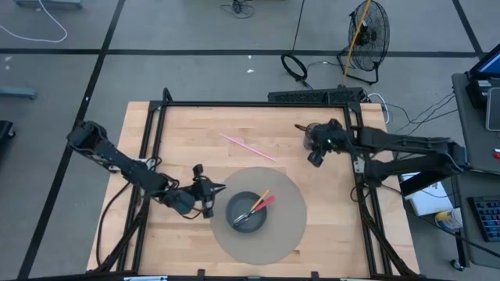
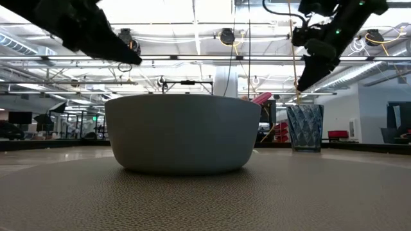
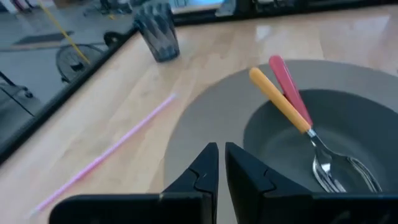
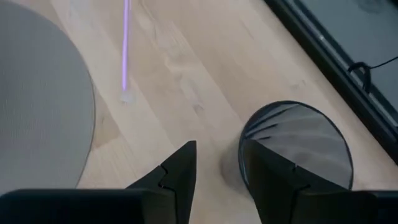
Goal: Pick & Place Utensil
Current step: Put the blue cup on the brown placemat to the right of the blue bowl
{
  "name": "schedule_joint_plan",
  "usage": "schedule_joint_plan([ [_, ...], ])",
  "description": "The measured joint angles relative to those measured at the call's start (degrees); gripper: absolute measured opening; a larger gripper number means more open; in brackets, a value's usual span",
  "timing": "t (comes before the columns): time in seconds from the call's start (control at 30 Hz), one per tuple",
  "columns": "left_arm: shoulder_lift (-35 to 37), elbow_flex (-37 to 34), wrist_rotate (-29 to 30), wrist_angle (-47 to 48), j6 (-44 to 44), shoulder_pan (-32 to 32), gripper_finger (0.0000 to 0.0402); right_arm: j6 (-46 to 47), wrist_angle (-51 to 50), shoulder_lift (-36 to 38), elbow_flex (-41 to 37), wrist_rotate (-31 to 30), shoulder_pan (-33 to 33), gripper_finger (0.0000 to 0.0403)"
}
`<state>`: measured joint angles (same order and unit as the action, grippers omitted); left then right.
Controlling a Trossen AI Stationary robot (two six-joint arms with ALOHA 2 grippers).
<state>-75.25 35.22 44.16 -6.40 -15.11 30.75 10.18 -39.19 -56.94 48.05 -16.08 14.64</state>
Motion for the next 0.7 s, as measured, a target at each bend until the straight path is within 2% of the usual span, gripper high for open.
schedule_joint_plan([
  [0.1, 1.2, 0.0, 2.6, 0.9, 0.0, 0.8, 0.0035, -1.7, -0.9, -2.3, 2.8, 2.4, 2.9, 0.0145],
  [0.3, 2.2, 0.0, 3.5, 1.7, 0.0, 0.9, 0.0035, -3.3, -4.8, -7.7, 8.1, 3.3, 8.1, 0.0188],
  [0.43, 2.2, 0.0, 4.0, 1.9, -0.5, 0.9, 0.0035, -3.2, -7.8, -11.0, 10.0, 7.5, 11.4, 0.0209],
  [0.7, 2.2, 0.0, 4.0, 2.0, -0.7, 0.8, 0.0035, -3.6, -9.6, -14.7, 10.3, 8.8, 13.8, 0.0211],
])
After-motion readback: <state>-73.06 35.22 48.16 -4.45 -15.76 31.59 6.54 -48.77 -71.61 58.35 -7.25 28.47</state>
